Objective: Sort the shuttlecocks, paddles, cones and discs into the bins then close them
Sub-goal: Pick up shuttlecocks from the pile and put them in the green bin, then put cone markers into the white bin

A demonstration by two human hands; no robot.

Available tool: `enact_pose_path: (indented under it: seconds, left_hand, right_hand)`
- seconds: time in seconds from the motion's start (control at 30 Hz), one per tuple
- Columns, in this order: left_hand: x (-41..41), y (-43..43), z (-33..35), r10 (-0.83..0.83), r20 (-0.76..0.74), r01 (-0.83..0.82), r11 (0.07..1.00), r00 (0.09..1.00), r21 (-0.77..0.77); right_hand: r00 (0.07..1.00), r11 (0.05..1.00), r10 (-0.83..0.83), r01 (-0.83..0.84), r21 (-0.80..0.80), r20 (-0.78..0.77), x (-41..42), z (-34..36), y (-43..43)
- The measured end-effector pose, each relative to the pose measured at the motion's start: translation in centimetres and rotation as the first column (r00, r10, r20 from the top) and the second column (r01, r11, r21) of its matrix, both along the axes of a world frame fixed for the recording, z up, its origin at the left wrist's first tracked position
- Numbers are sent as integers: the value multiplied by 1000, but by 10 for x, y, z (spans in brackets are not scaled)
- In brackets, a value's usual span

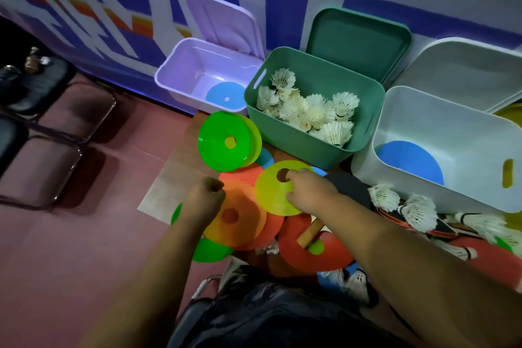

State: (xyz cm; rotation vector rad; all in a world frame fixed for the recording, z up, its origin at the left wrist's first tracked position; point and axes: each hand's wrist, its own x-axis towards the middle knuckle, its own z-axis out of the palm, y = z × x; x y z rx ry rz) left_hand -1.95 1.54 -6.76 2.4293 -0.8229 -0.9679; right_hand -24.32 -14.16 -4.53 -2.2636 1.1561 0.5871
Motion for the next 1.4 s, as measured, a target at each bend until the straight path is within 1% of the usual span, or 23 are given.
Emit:
enact_pose_path:
  seconds: [0.1, 0.17, 0.27, 0.33, 0.4, 0.43, 0.57, 0.67, 0.73, 0.8, 0.83, 0.87, 0.9, 1.0, 1.03, 1.07, 1.1, 1.13, 1.17, 1.2, 1.23, 1.3, 1.4]
  left_hand:
    - [5, 22, -6, 119, 113, -116, 993, 987, -30]
    - [7, 34, -13, 223, 168, -229, 973, 960, 18]
    - [4, 47, -24, 305, 73, -313, 935, 950, 169]
    - [1, 51, -29, 335, 23, -332, 922, 942, 199]
    - [-2, 54, -34, 321, 28, -320, 928, 947, 190]
    - [-2, 55, -36, 305, 31, -305, 933, 952, 193]
    - [-3, 56, -42, 200, 59, -207, 958, 978, 196]
    - [0, 54, -42, 179, 76, -190, 965, 981, 178]
    - [0, 55, -39, 181, 127, -198, 971, 975, 135]
    - [3, 58, -35, 158, 241, -191, 975, 957, 118]
    - [5, 61, -34, 132, 295, -179, 974, 946, 140]
    - [9, 64, -34, 115, 308, -178, 967, 944, 184]
    - [12, 66, -35, 132, 264, -197, 951, 956, 239]
    - [18, 72, -37, 257, -12, -237, 907, 966, 348]
    - [19, 74, -41, 257, -55, -222, 907, 965, 357]
    - [19, 76, -44, 233, -65, -195, 914, 970, 356]
    - [19, 78, -47, 209, -57, -176, 921, 976, 349]
    - [20, 80, -50, 199, -42, -173, 925, 979, 337]
    - [21, 81, -54, 204, -32, -182, 926, 978, 330]
    - [21, 83, -57, 216, -31, -195, 927, 976, 321]
    - [21, 83, -59, 228, -34, -206, 928, 973, 309]
    - [18, 82, -59, 229, -26, -212, 934, 973, 286]
    - [13, 81, -57, 197, 0, -191, 949, 980, 252]
  right_hand:
    - [1000, 999, 10, -11, -42, -24, 3, 0, 2]
    - [1000, 997, -22, 21, -69, -4, 3, 3, 5]
    - [993, 993, -84, 90, -76, 80, 2, 12, 10]
    - [972, 987, -162, 163, 9, 170, 2, 26, 12]
    - [954, 974, -215, 193, 121, 209, 3, 40, 16]
    - [956, 972, -210, 182, 147, 203, 3, 43, 18]
    - [990, 989, -100, 89, 117, 99, 2, 39, 30]
    - [993, 992, -72, 61, 106, 99, 2, 34, 41]
    - [984, 993, -99, 88, 81, 145, 1, 30, 47]
    - [965, 983, -177, 163, 88, 194, 1, 28, 49]
    - [952, 975, -214, 195, 104, 219, 2, 28, 48]
    - [939, 969, -241, 217, 119, 248, 2, 30, 48]
    - [923, 962, -268, 241, 129, 277, 2, 33, 46]
    - [858, 934, -354, 307, 182, 372, 6, 42, 44]
    - [825, 916, -397, 330, 229, 401, 9, 42, 43]
    - [772, 870, -481, 362, 334, 416, 12, 39, 43]
    - [683, 774, -609, 399, 492, 403, 15, 34, 44]
    - [578, 622, -750, 450, 641, 322, 20, 26, 45]
    - [489, 468, -844, 475, 746, 218, 23, 18, 47]
    - [443, 368, -884, 468, 803, 147, 26, 10, 49]
    - [440, 336, -890, 458, 823, 119, 27, 5, 51]
    - [476, 326, -877, 485, 812, 68, 27, -4, 57]
    - [558, 379, -829, 536, 754, 20, 16, -18, 60]
